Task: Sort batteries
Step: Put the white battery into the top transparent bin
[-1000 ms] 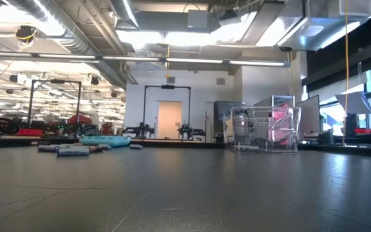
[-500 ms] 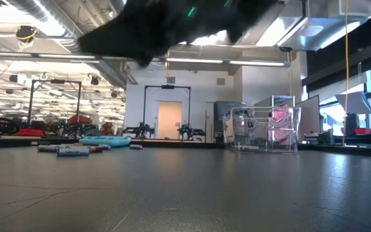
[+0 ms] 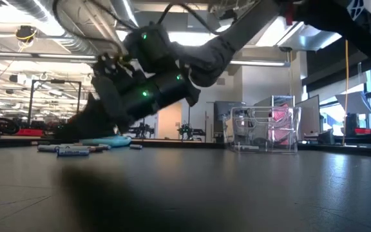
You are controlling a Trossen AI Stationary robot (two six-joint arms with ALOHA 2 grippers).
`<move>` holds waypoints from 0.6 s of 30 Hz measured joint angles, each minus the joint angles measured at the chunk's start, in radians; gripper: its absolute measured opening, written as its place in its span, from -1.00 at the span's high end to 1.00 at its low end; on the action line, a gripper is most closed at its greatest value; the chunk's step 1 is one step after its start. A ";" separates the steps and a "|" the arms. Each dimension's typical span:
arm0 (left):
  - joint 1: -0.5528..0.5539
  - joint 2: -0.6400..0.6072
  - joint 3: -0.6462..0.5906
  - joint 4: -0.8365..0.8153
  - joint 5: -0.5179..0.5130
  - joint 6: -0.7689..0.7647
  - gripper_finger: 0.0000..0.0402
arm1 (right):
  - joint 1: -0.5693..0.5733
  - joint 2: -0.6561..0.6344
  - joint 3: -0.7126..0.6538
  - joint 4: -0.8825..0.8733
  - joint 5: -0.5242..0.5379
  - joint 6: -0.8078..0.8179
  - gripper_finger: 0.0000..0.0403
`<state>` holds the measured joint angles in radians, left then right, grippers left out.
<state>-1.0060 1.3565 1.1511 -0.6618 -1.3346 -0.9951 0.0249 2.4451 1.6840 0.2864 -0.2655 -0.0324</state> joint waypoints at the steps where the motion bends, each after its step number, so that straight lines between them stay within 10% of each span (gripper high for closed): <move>1: -0.002 0.005 0.000 -0.004 0.000 0.000 0.36 | -0.007 0.000 0.000 -0.026 -0.021 -0.001 0.03; 12: -0.002 0.041 -0.001 -0.009 0.000 -0.015 0.35 | -0.028 0.056 0.007 -0.109 -0.007 -0.001 0.83; 18: -0.002 0.042 -0.001 -0.008 0.000 -0.020 0.35 | 0.010 0.029 0.006 -0.173 0.121 0.065 0.86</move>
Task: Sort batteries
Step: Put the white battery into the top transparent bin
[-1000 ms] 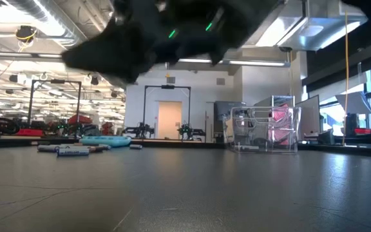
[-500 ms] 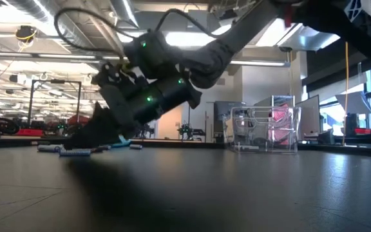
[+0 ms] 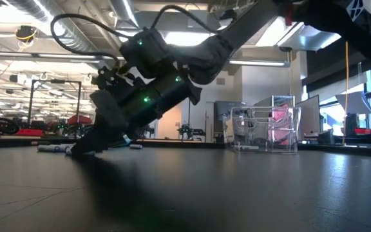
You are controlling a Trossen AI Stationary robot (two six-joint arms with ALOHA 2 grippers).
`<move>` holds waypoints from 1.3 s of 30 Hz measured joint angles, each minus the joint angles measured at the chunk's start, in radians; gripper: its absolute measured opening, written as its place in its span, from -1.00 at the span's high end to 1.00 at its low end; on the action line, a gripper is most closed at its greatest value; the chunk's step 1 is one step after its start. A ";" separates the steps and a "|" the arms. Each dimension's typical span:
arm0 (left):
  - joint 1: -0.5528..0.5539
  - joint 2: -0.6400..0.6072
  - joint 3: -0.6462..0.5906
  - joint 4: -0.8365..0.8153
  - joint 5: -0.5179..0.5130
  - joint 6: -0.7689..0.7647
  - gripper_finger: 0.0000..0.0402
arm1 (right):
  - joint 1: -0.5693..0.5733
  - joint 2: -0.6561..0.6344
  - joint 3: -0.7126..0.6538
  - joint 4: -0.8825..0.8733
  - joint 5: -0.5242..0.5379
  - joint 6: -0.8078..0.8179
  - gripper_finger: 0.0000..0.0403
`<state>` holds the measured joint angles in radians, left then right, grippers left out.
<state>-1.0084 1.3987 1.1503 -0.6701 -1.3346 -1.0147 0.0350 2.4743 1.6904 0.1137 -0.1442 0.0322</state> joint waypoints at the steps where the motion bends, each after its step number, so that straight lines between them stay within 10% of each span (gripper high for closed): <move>1: -0.001 0.000 0.000 0.000 0.001 -0.002 0.35 | 0.009 -0.015 -0.001 -0.014 0.021 0.013 0.86; 17: -0.079 0.013 0.000 -0.003 -0.055 -0.021 0.35 | 0.064 -0.506 -0.054 -0.753 0.401 -0.044 0.87; 26: -0.078 0.064 0.000 -0.007 -0.073 -0.020 0.35 | -0.093 -0.936 -0.293 -0.851 0.659 -0.047 0.87; 39: -0.074 0.071 0.000 -0.118 -0.135 -0.095 0.35 | -0.581 -0.967 -0.734 -0.609 0.280 0.094 0.87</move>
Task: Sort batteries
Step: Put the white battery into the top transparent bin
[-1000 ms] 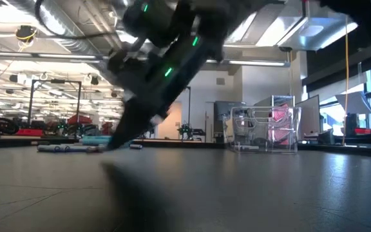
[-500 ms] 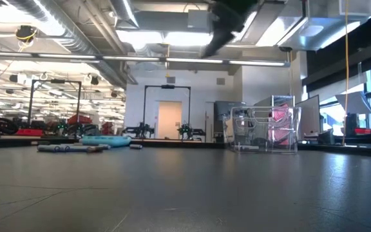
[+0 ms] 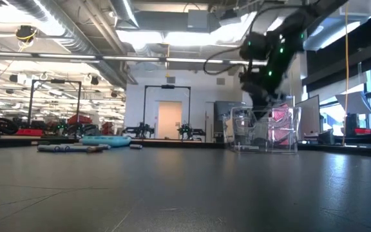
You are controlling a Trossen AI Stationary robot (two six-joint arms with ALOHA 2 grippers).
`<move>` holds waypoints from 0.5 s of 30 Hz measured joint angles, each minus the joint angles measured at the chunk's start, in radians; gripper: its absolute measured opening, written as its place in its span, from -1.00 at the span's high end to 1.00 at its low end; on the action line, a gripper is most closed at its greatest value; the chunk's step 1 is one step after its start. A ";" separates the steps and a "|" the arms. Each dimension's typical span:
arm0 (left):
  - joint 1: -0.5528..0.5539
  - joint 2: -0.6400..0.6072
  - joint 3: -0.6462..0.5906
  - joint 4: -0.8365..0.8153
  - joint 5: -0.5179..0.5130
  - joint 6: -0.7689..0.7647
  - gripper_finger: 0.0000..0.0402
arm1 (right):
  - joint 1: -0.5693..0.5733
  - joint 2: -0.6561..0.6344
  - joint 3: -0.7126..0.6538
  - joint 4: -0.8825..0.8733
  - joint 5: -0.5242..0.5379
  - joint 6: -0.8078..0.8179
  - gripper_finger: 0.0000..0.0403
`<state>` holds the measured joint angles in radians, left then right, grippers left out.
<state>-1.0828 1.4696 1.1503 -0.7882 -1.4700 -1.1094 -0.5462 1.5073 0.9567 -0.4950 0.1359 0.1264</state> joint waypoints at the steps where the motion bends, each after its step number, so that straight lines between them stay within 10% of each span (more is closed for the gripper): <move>1: 0.000 0.000 0.000 0.000 0.000 -0.003 0.35 | -0.014 0.016 -0.008 0.034 -0.031 0.000 0.87; 15: 0.000 0.000 0.000 -0.018 0.000 -0.031 0.35 | -0.089 0.176 -0.014 0.111 -0.130 0.001 0.86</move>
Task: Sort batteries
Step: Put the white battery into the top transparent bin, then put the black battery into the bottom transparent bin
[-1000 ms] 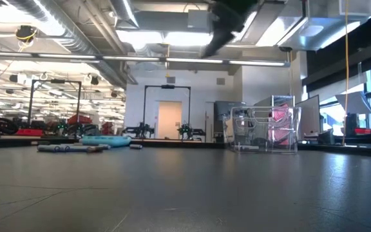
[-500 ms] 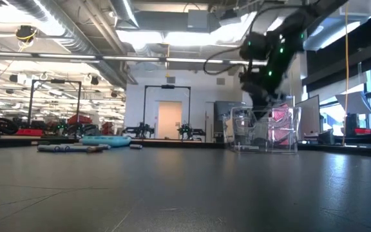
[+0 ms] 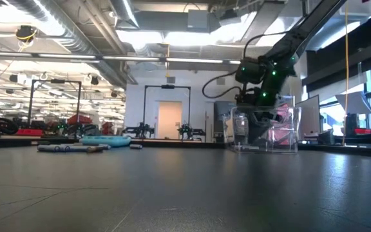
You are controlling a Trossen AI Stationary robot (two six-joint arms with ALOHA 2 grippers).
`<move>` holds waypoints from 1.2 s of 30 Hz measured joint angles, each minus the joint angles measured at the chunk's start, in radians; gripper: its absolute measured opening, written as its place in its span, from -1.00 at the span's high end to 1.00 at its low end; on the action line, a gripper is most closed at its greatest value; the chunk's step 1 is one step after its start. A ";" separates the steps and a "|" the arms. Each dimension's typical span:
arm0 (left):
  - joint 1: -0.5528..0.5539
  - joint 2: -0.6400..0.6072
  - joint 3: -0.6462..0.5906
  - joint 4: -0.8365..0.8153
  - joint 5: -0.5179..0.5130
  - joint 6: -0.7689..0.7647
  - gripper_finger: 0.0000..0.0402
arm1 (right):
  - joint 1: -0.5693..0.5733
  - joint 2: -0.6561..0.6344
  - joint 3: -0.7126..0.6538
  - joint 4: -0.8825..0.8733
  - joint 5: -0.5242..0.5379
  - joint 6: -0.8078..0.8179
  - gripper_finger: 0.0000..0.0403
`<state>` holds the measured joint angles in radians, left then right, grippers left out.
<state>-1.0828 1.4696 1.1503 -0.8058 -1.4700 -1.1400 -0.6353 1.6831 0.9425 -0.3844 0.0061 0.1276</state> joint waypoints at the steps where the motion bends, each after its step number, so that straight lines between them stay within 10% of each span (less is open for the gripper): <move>1: 0.000 0.000 0.000 0.000 0.000 0.000 0.35 | 0.000 0.004 0.000 -0.002 0.000 0.000 0.86; 24: 0.043 -0.001 0.000 0.002 0.013 -0.063 0.35 | 0.000 -0.033 0.213 -0.189 0.164 -0.057 0.29; 36: 0.369 -0.003 0.000 -0.362 0.464 -0.250 0.35 | 0.420 -0.235 0.180 0.078 0.159 -0.034 0.41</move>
<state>-0.7136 1.4662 1.1501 -1.1680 -1.0065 -1.3898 -0.2156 1.4483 1.1223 -0.3065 0.1654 0.0934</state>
